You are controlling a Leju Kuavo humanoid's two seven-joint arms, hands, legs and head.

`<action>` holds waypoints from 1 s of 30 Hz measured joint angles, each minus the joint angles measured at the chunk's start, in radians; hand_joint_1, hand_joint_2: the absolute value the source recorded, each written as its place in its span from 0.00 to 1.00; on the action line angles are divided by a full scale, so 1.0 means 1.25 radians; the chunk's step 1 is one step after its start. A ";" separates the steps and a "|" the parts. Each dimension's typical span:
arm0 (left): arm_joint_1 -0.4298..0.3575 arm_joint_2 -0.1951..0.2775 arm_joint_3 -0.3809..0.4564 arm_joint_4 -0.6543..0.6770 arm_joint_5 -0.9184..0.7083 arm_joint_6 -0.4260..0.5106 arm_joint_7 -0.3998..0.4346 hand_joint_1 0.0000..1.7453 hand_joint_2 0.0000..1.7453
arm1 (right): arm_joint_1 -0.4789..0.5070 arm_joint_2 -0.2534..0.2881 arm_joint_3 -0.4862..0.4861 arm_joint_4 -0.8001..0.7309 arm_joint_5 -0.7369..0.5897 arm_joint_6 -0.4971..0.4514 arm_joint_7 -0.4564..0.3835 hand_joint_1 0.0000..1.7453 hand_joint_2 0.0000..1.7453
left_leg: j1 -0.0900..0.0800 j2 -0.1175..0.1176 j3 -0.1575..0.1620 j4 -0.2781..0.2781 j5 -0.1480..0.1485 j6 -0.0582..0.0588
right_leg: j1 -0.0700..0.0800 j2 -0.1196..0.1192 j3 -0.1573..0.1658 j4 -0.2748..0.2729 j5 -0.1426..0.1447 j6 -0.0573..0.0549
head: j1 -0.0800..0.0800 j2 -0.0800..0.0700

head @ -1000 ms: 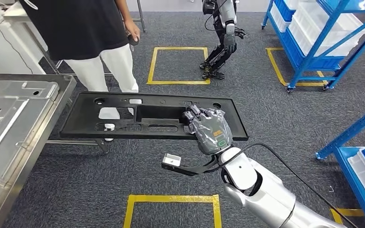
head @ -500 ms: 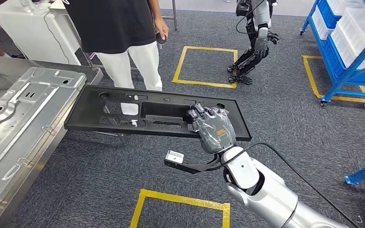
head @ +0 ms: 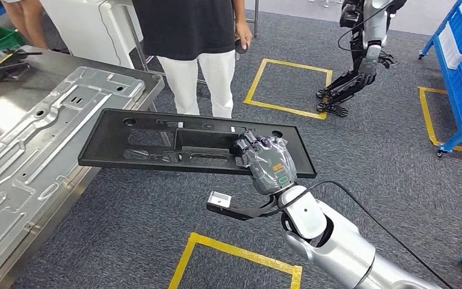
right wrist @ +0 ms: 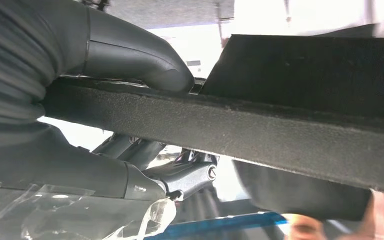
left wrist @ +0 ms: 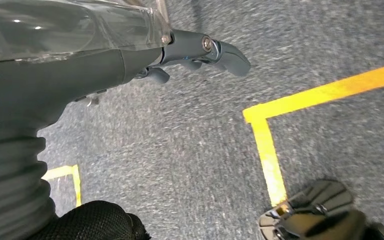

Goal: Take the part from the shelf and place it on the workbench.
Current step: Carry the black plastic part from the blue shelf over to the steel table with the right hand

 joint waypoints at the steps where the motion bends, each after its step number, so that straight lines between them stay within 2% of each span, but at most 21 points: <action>1: 0.000 0.000 0.000 0.000 -0.001 0.000 0.000 0.00 1.00 | 0.000 0.000 0.000 0.000 0.000 0.000 0.000 1.00 1.00 | 0.000 -0.002 0.001 -0.001 0.000 0.001 | -0.001 0.009 -0.001 0.005 -0.003 0.000 | 0.000 0.000; 3: 0.000 0.000 0.000 0.000 -0.001 0.000 0.000 0.00 1.00 | 0.000 0.000 0.000 0.000 0.000 0.000 0.000 1.00 1.00 | 0.001 -0.004 0.001 -0.001 0.001 0.003 | -0.001 0.019 -0.008 0.022 -0.014 0.000 | 0.001 0.000; 4: -0.001 0.000 0.000 0.000 -0.002 0.000 0.000 0.00 1.00 | 0.000 -0.001 -0.001 0.000 0.000 0.000 0.000 1.00 1.00 | 0.002 -0.008 0.002 -0.001 0.001 0.005 | 0.000 0.030 -0.023 0.054 -0.030 0.000 | 0.001 0.000; 6: -0.002 -0.001 0.000 0.000 -0.003 0.000 0.001 0.00 1.00 | 0.003 -0.003 -0.001 0.000 0.000 0.000 0.001 1.00 1.00 | 0.005 -0.035 0.004 0.000 0.000 0.008 | -0.001 0.052 -0.084 0.161 -0.063 0.003 | 0.003 0.000; 7: -0.002 -0.001 0.000 0.000 -0.003 -0.001 0.001 0.00 1.00 | 0.004 -0.004 -0.001 0.000 0.000 0.000 0.002 1.00 1.00 | 0.006 -0.052 0.006 0.001 -0.001 0.008 | -0.002 0.057 -0.100 0.181 -0.058 0.004 | 0.003 0.000; 8: -0.002 -0.002 0.000 0.000 -0.004 -0.001 0.001 0.00 1.00 | 0.005 -0.005 -0.001 0.000 0.000 0.000 0.003 1.00 1.00 | 0.008 -0.069 0.007 0.001 -0.002 0.006 | -0.004 0.063 -0.099 0.164 -0.034 0.006 | 0.003 0.000; 10: -0.002 -0.002 0.000 0.000 -0.004 -0.001 0.002 0.00 1.00 | 0.005 -0.007 -0.002 0.000 0.000 0.000 0.004 1.00 1.00 | 0.010 -0.090 0.007 0.006 -0.007 -0.002 | -0.011 0.092 -0.050 0.049 0.022 0.010 | 0.004 0.000; 11: -0.003 -0.002 0.000 0.000 -0.004 -0.001 0.002 0.00 1.00 | 0.005 -0.007 -0.003 0.000 0.000 0.000 0.005 1.00 1.00 | 0.010 -0.099 0.005 0.009 -0.009 -0.006 | -0.014 0.105 -0.033 0.010 0.035 0.010 | 0.003 0.000; 12: -0.003 -0.002 0.000 0.000 -0.004 -0.001 0.002 0.00 1.00 | 0.005 -0.007 -0.003 -0.001 0.000 0.000 0.005 1.00 1.00 | 0.010 -0.106 0.003 0.010 -0.010 -0.011 | -0.015 0.114 -0.025 -0.008 0.038 0.008 | 0.003 0.000; 14: -0.001 -0.001 0.000 0.000 -0.003 -0.001 0.004 0.00 1.00 | 0.005 -0.008 -0.004 -0.001 0.000 0.000 0.005 1.00 1.00 | 0.013 -0.119 -0.002 0.010 -0.010 -0.018 | -0.012 0.103 -0.023 -0.012 0.036 -0.002 | 0.003 0.000; 15: 0.001 -0.001 0.000 0.000 -0.003 -0.001 0.004 0.00 1.00 | 0.005 -0.008 -0.005 -0.001 0.000 0.000 0.005 1.00 1.00 | 0.014 -0.112 -0.005 0.015 -0.013 -0.021 | -0.011 0.095 -0.023 -0.013 0.036 -0.007 | 0.003 0.000; 17: 0.002 -0.001 0.000 0.000 -0.003 0.000 0.006 0.00 1.00 | 0.003 -0.008 -0.007 -0.002 0.000 0.000 0.005 1.00 1.00 | 0.013 -0.075 -0.030 0.066 -0.040 -0.028 | -0.011 0.078 -0.021 -0.015 0.036 -0.017 | 0.001 0.000; 18: 0.001 -0.001 0.000 0.000 -0.003 0.000 0.007 0.00 1.00 | 0.003 -0.008 -0.008 -0.003 0.000 0.001 0.005 1.00 1.00 | 0.013 -0.052 -0.054 0.116 -0.064 -0.031 | -0.009 0.070 -0.020 -0.015 0.035 -0.020 | 0.000 0.000; 19: 0.000 -0.001 0.000 0.000 -0.002 0.000 0.008 0.00 1.00 | 0.003 -0.008 -0.009 -0.003 0.000 0.001 0.004 1.00 1.00 | 0.013 -0.040 -0.082 0.174 -0.088 -0.033 | -0.007 0.062 -0.019 -0.015 0.034 -0.022 | -0.001 0.000; 21: 0.000 -0.001 0.000 0.000 0.001 -0.001 0.010 0.00 1.00 | 0.003 -0.007 -0.009 -0.003 -0.002 0.003 0.000 1.00 1.00 | 0.014 -0.032 -0.125 0.253 -0.111 -0.035 | -0.005 0.044 -0.019 -0.014 0.031 -0.025 | -0.001 0.000; 22: 0.000 -0.001 0.000 0.000 0.003 -0.001 0.011 0.00 1.00 | 0.004 -0.007 -0.009 -0.003 -0.003 0.003 -0.003 1.00 1.00 | 0.014 -0.030 -0.126 0.251 -0.101 -0.034 | -0.004 0.035 -0.018 -0.014 0.030 -0.026 | -0.001 0.000; 23: 0.001 -0.001 0.000 0.000 0.004 -0.001 0.011 0.00 1.00 | 0.003 -0.006 -0.009 -0.003 -0.004 0.003 -0.005 1.00 1.00 | 0.014 -0.026 -0.110 0.213 -0.078 -0.032 | -0.003 0.027 -0.016 -0.014 0.028 -0.025 | -0.001 0.000; 25: 0.000 -0.001 0.000 0.000 0.005 -0.001 0.011 0.00 1.00 | 0.003 -0.003 -0.009 -0.003 -0.005 0.003 -0.007 1.00 1.00 | 0.008 0.002 -0.052 0.093 -0.028 -0.024 | 0.000 0.010 -0.009 -0.014 0.023 -0.022 | -0.001 0.000; 26: 0.000 -0.001 0.000 0.000 0.005 -0.001 0.011 0.00 1.00 | 0.002 -0.002 -0.009 -0.003 -0.006 0.003 -0.008 1.00 1.00 | 0.003 0.016 -0.029 0.046 -0.013 -0.019 | 0.001 0.003 -0.006 -0.014 0.020 -0.019 | -0.001 0.000; 28: 0.001 -0.001 0.000 0.000 0.005 -0.001 0.011 0.00 1.00 | 0.002 0.000 -0.008 -0.002 -0.008 0.003 -0.011 1.00 1.00 | -0.006 0.025 -0.016 0.014 -0.009 -0.013 | 0.003 -0.012 -0.002 -0.015 0.016 -0.011 | -0.001 0.000; 30: 0.004 -0.001 0.000 0.000 0.005 -0.001 0.011 0.00 1.00 | 0.002 0.005 -0.007 0.000 -0.008 0.003 -0.015 1.00 1.00 | -0.004 0.007 -0.012 0.009 -0.006 -0.007 | 0.002 -0.019 0.003 -0.015 0.011 -0.004 | 0.000 0.000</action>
